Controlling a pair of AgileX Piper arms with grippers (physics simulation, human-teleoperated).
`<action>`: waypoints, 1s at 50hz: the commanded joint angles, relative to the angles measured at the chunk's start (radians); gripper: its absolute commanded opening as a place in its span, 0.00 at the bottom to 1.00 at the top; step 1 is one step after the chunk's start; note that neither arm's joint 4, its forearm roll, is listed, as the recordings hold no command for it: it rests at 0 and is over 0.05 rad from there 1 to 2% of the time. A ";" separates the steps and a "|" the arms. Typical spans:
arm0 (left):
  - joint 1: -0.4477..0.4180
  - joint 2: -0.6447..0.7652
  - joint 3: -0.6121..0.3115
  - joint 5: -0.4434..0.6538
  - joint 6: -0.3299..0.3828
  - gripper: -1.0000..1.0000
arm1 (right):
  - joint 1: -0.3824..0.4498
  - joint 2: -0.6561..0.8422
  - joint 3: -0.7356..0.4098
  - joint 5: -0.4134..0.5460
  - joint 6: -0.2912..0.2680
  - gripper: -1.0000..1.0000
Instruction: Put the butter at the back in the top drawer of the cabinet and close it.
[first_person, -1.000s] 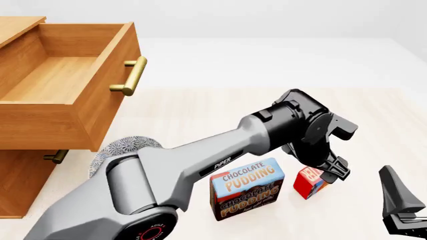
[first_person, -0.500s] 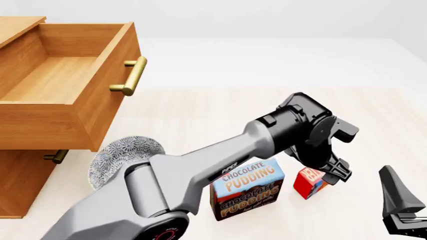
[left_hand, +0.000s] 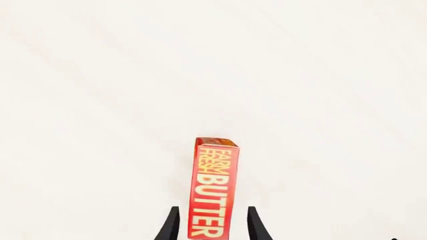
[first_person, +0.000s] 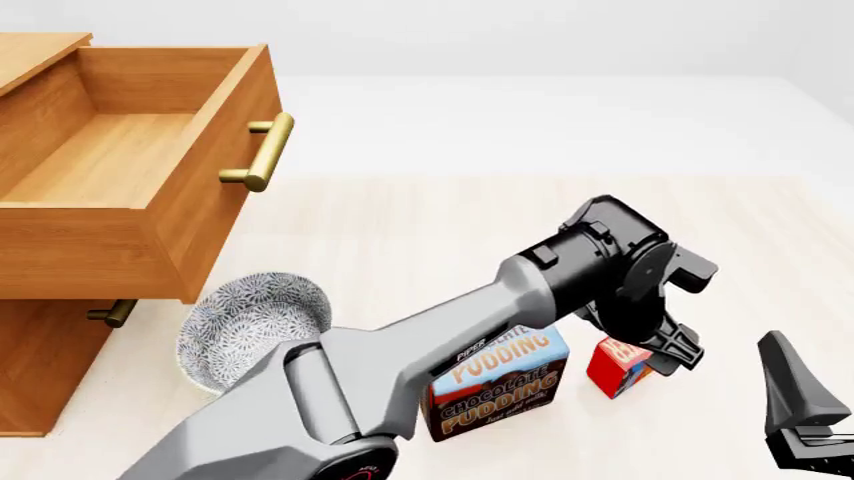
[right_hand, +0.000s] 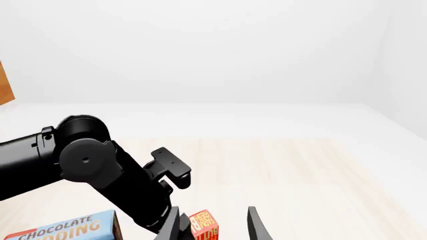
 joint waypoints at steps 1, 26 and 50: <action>0.000 0.028 -0.033 0.014 -0.004 1.00 | 0.000 0.000 0.000 0.000 0.000 1.00; 0.003 0.064 -0.053 0.015 -0.014 1.00 | 0.000 0.000 0.000 0.000 0.000 1.00; -0.004 0.115 -0.086 0.015 -0.042 1.00 | 0.000 0.000 0.000 0.000 0.000 1.00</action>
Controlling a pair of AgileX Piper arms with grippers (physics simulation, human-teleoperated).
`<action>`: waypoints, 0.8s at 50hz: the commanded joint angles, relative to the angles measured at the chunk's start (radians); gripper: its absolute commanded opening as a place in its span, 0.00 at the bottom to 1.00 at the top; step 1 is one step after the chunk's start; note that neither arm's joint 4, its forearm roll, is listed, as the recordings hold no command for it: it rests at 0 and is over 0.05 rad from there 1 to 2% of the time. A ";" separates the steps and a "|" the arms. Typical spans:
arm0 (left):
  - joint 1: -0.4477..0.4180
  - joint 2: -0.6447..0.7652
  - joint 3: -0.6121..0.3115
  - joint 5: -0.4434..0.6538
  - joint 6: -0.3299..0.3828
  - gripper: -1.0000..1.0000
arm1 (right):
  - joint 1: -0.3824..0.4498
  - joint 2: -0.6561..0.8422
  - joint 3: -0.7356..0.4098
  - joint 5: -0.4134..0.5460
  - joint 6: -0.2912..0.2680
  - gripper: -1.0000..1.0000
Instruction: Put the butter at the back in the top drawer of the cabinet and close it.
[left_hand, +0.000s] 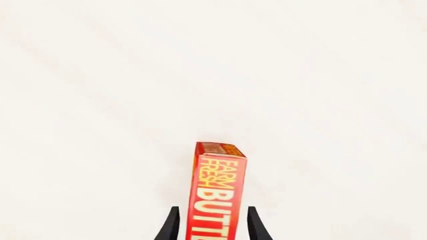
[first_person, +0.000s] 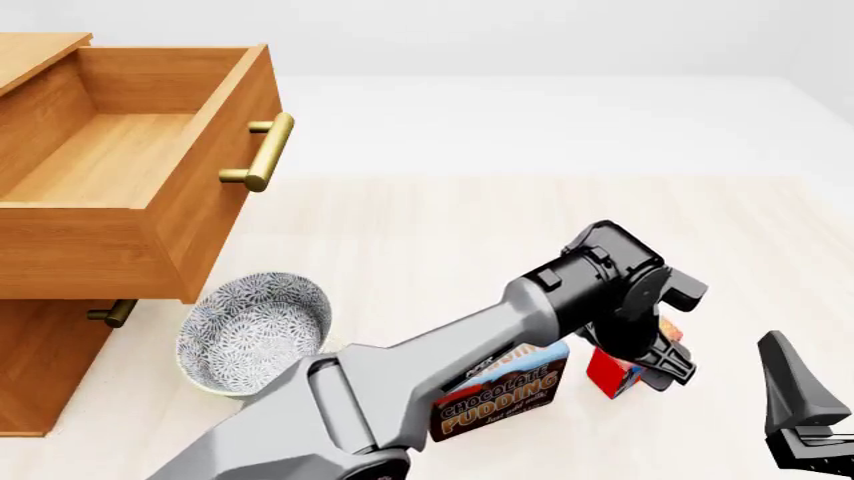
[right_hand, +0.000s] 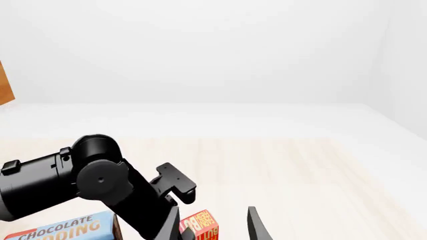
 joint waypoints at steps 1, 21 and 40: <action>-0.002 0.030 -0.015 0.000 -0.014 1.00 | 0.000 0.000 0.000 0.000 0.000 1.00; -0.006 0.031 -0.022 0.000 -0.007 0.00 | 0.000 0.000 0.000 0.000 0.000 1.00; -0.008 -0.003 -0.078 -0.009 0.009 0.00 | 0.000 0.000 0.000 0.000 0.000 1.00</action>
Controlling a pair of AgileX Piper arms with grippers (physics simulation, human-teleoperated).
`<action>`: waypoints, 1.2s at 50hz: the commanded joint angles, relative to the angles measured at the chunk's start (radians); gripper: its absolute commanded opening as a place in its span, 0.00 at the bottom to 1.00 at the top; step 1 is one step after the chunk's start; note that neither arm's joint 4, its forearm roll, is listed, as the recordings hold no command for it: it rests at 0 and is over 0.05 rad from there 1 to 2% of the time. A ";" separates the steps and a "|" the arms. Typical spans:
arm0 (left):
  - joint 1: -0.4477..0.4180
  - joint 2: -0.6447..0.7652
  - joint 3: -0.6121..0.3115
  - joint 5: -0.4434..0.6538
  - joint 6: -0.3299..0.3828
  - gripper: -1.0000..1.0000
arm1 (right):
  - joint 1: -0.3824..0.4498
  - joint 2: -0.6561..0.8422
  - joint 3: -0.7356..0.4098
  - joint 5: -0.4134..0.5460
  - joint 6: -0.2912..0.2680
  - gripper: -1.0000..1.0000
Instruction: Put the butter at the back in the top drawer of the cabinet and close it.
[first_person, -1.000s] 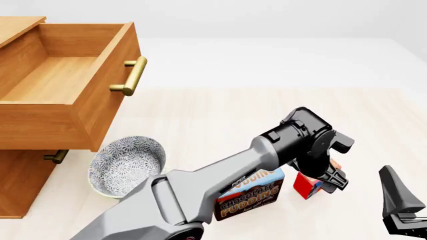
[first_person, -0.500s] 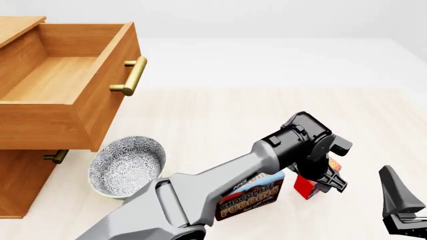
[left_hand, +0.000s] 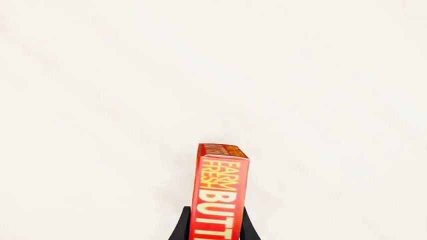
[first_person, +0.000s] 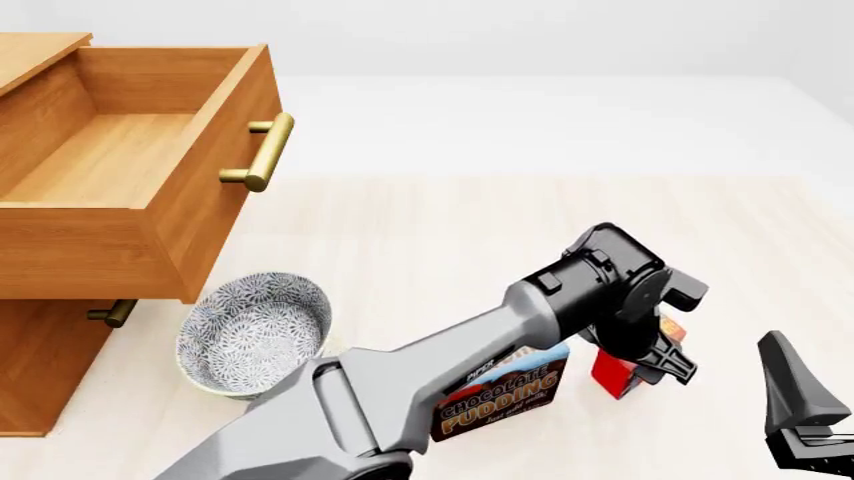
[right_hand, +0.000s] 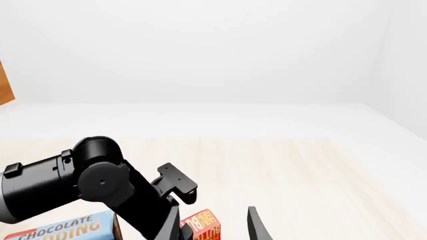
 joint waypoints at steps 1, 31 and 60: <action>-0.001 -0.031 -0.039 -0.006 0.022 0.00 | 0.000 0.000 0.000 0.000 0.000 1.00; 0.027 -0.161 0.042 -0.043 0.048 0.00 | 0.000 0.000 0.000 0.000 0.000 1.00; 0.094 -0.548 0.592 -0.270 0.082 0.00 | 0.000 0.000 0.000 0.000 0.000 1.00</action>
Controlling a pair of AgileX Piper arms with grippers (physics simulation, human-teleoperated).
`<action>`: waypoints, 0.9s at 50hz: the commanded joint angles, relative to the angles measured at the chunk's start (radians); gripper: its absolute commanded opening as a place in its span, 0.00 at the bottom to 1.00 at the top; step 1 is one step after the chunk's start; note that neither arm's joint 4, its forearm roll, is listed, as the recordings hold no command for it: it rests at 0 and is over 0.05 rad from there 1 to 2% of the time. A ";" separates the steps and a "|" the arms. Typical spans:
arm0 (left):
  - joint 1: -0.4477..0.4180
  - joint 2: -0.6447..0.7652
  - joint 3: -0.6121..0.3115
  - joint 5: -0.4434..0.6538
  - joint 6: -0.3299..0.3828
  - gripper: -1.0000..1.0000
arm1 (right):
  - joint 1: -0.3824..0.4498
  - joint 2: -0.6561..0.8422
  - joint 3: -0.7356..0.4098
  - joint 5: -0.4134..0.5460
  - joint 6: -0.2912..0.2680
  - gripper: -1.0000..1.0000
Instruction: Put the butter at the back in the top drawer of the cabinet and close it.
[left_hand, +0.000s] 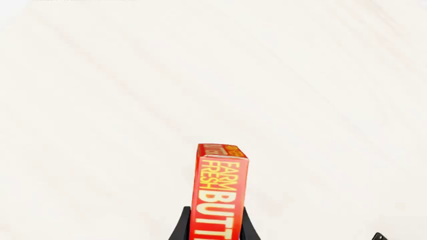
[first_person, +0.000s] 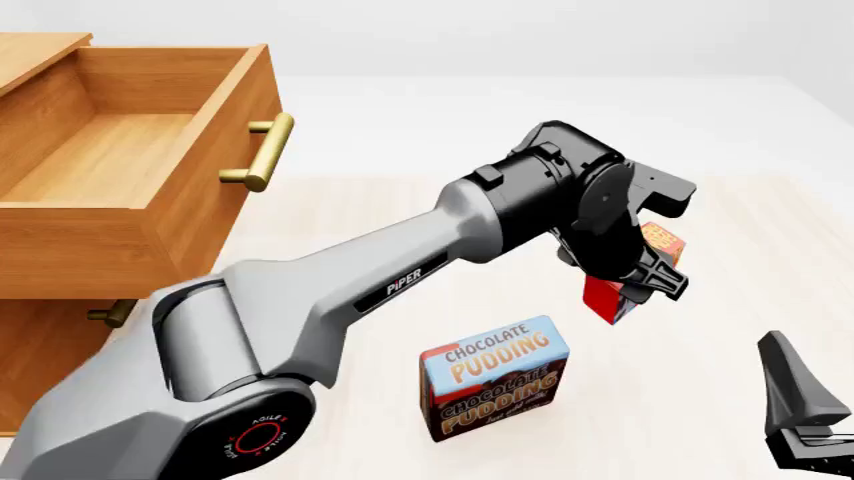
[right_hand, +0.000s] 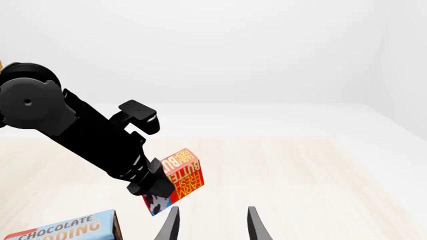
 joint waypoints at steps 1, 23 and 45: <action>0.033 -0.162 0.174 -0.070 0.029 0.00 | 0.000 0.000 0.000 0.000 0.000 1.00; 0.092 -0.374 0.342 -0.104 0.030 0.00 | 0.000 0.000 0.000 0.000 0.000 1.00; 0.154 -0.559 0.511 -0.129 0.088 0.00 | 0.000 0.000 0.000 0.000 0.000 1.00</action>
